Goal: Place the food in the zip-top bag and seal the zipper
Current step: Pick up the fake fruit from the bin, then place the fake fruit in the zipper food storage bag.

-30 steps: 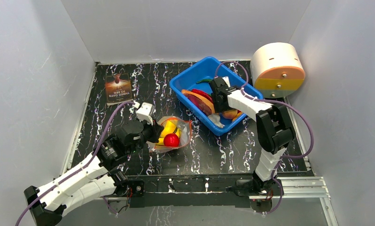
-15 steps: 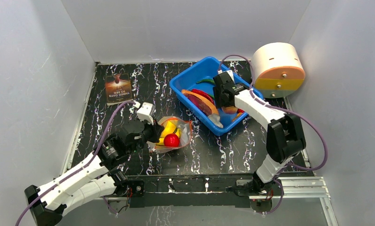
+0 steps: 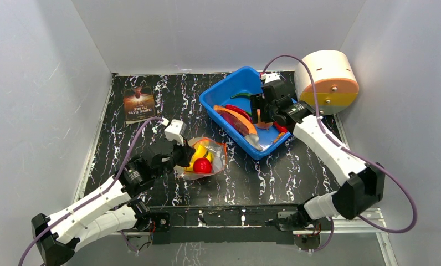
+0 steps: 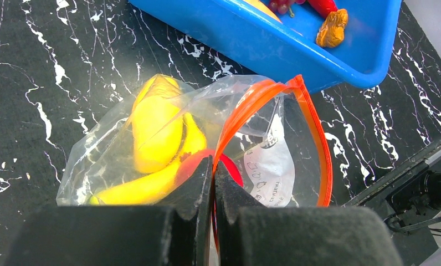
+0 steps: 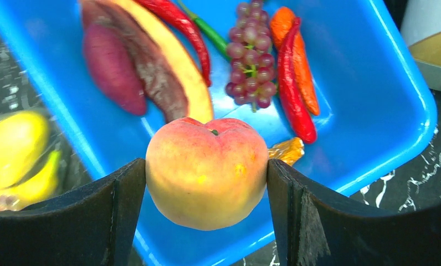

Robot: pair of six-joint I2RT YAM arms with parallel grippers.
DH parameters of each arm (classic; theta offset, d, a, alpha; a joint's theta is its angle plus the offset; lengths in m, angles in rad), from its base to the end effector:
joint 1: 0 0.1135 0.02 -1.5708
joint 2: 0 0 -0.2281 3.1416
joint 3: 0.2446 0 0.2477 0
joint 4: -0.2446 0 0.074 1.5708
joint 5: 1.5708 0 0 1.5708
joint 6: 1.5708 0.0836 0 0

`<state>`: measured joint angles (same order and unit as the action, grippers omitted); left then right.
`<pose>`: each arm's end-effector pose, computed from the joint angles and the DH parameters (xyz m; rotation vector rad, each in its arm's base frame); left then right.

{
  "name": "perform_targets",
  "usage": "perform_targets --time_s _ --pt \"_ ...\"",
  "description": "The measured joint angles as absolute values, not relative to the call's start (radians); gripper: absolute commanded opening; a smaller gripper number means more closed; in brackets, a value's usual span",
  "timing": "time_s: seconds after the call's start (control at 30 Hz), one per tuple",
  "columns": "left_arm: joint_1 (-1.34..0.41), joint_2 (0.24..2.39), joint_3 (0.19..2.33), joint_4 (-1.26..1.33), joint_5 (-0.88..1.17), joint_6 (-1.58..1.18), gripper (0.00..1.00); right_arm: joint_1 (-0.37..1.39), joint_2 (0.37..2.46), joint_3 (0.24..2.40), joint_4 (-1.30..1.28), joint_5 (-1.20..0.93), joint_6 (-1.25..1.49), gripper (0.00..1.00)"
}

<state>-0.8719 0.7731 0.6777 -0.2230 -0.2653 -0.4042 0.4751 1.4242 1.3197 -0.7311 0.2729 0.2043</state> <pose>0.1767 -0.1762 0.2612 0.2642 1.9076 -0.6204 0.3087 0.1335 0.2591 -0.1952 2.3583 -0.0027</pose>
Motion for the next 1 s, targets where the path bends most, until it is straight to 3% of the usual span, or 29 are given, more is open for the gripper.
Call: perform_targets --time_s 0.23,0.37,0.53,0.77,1.0 --pt "-0.872 0.789 0.683 -0.208 -0.261 -0.404 0.00 0.514 1.281 1.303 -0.717 0.030 0.237 0.47" --pt "-0.872 0.795 0.683 -0.184 -0.260 -0.421 0.00 0.539 1.209 1.176 -0.600 -0.211 0.342 0.47" --pt "-0.872 0.783 0.683 -0.183 -0.257 -0.454 0.00 0.693 1.184 1.082 -0.440 -0.373 0.489 0.48" --pt "-0.872 0.782 0.683 -0.179 -0.235 -0.487 0.00 0.851 1.208 1.040 -0.320 -0.345 0.567 0.49" --pt "-0.871 0.768 0.683 -0.180 -0.221 -0.516 0.00 0.879 1.277 1.027 -0.271 -0.315 0.598 0.49"
